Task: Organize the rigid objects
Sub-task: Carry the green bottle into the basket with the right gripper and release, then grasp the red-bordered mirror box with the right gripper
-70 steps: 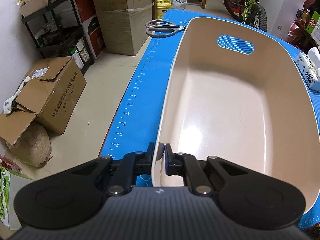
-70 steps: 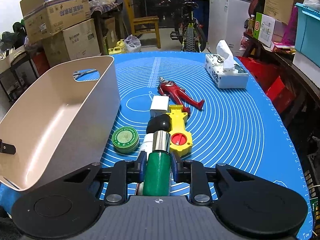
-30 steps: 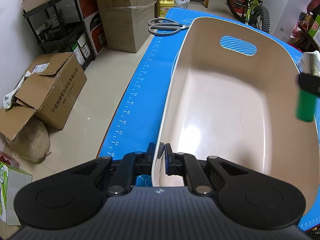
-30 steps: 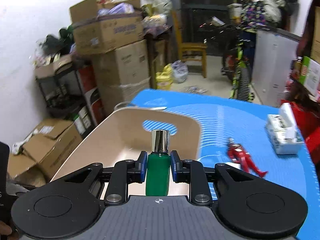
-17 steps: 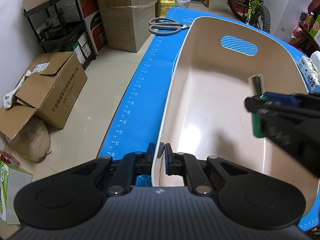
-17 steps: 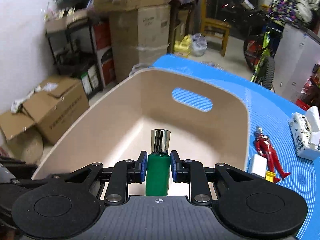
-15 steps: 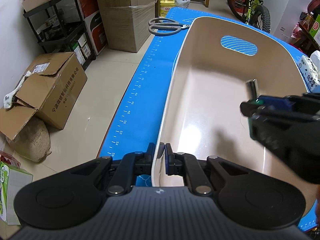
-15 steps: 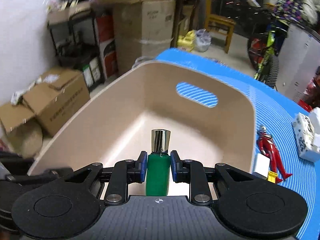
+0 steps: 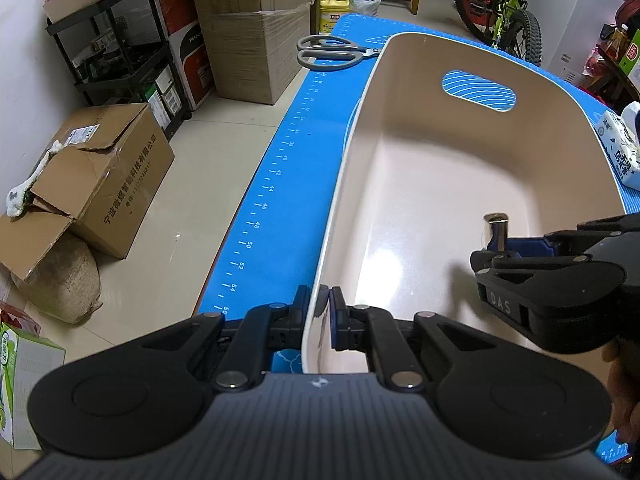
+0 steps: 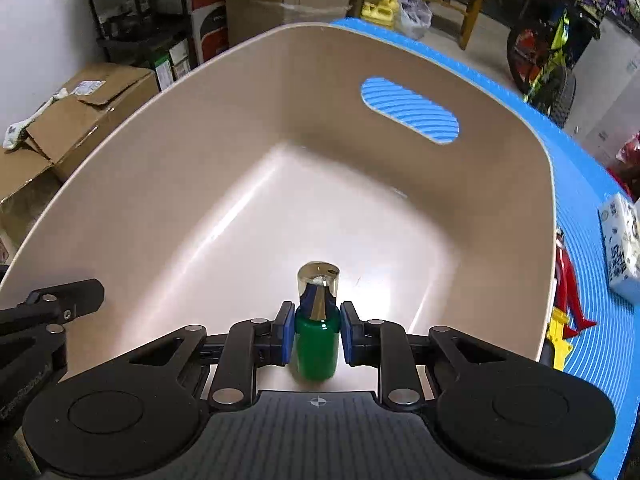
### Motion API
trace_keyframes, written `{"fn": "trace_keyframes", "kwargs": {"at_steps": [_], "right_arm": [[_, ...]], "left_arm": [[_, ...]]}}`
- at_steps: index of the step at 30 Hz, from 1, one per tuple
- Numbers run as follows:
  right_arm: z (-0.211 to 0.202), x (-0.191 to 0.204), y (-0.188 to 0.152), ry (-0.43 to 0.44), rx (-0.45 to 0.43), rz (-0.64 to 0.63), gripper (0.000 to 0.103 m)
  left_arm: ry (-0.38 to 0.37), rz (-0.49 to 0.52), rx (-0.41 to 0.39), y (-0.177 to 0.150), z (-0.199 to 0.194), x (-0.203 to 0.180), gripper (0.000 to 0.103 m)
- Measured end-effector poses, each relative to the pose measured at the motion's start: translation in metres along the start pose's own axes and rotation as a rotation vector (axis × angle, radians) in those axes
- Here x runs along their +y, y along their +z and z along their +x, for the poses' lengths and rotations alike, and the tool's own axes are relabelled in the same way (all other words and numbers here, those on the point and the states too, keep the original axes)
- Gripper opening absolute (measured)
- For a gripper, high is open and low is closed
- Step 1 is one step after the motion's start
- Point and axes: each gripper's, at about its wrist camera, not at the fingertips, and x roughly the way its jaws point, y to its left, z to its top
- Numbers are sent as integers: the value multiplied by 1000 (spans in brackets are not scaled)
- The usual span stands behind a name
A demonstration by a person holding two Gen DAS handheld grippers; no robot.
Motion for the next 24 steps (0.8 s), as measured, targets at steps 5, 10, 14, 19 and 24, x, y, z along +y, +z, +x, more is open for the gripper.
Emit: {"fn": "trace_keyframes", "kwargs": {"at_steps": [5,10,14,19,24], "right_arm": [[-9,-5,-2,17,-56,27,53],[-21,-11,-12,21,-93,50,58],[-39,-21,-13,39,-150,74,64],[-70,-38,-19,23,-216,74,68],[-92,-63,-35,18,-266,130,70]], "left_arm": [[2,-2,1,1,1,0,12],[4,0,0,1,2,-1,12],[3,-1,-1,1,2,0,12],[4,1,-1,1,2,0,12],[6,0,-1,1,2,0,13]]}}
